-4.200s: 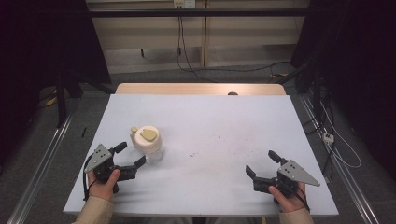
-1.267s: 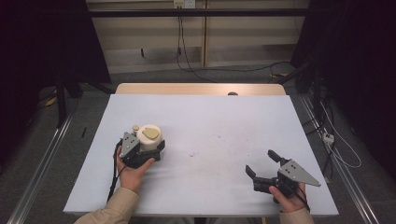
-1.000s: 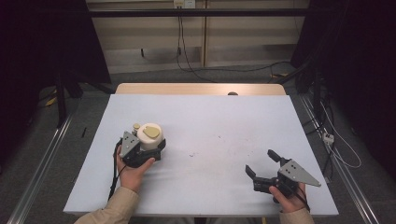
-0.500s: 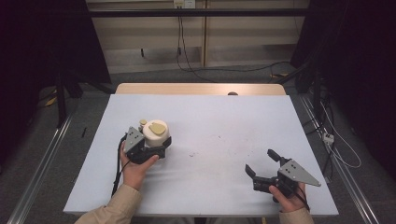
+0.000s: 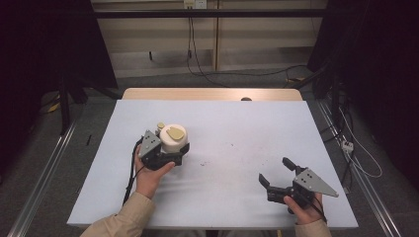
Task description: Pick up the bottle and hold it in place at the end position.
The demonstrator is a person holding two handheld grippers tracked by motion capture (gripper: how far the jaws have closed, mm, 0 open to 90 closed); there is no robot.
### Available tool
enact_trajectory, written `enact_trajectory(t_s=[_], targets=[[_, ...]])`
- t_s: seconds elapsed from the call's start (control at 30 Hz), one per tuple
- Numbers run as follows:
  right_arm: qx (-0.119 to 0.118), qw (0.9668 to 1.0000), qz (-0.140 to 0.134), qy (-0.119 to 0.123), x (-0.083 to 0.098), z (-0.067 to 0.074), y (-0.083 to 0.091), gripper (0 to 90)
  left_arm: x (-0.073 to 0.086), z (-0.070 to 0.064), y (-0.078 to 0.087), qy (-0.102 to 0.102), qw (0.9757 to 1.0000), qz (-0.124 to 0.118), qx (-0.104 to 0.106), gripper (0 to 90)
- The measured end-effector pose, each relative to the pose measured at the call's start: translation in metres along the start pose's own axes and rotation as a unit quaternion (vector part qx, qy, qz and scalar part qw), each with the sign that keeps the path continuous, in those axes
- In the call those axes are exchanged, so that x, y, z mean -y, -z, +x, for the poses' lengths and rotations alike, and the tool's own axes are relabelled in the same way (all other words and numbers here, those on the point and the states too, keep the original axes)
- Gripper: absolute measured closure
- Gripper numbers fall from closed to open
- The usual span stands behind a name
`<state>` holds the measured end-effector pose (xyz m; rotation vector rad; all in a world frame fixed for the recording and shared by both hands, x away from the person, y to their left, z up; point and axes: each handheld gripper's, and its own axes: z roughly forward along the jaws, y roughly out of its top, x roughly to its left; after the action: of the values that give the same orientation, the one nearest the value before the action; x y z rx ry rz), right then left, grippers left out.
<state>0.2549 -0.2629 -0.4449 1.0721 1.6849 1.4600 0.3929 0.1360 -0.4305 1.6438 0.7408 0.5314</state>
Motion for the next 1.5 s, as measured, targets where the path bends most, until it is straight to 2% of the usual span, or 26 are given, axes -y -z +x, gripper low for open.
enact_trajectory(t_s=[0.03, 0.37, 0.57, 1.5], targets=[[0.000, 1.0000, 0.000, 0.000, 0.000, 0.000, 0.000, 2.5, 0.000, -0.001, -0.001, 0.005, 1.0000, -0.001, 0.001, 6.4], [-0.002, 1.0000, 0.000, 0.002, 0.000, 0.001, -0.001, 2.3, -0.003, -0.003, -0.013, 0.006, 0.9999, 0.000, 0.012, 6.4], [-0.003, 1.0000, 0.000, 0.003, 0.000, 0.001, -0.001, 2.4, -0.004, -0.004, -0.020, 0.000, 0.9998, 0.003, 0.018, 6.4], [-0.002, 1.0000, 0.000, 0.000, 0.000, 0.000, -0.001, 2.6, -0.006, -0.013, -0.052, 0.002, 0.9992, 0.009, 0.040, 6.4]])
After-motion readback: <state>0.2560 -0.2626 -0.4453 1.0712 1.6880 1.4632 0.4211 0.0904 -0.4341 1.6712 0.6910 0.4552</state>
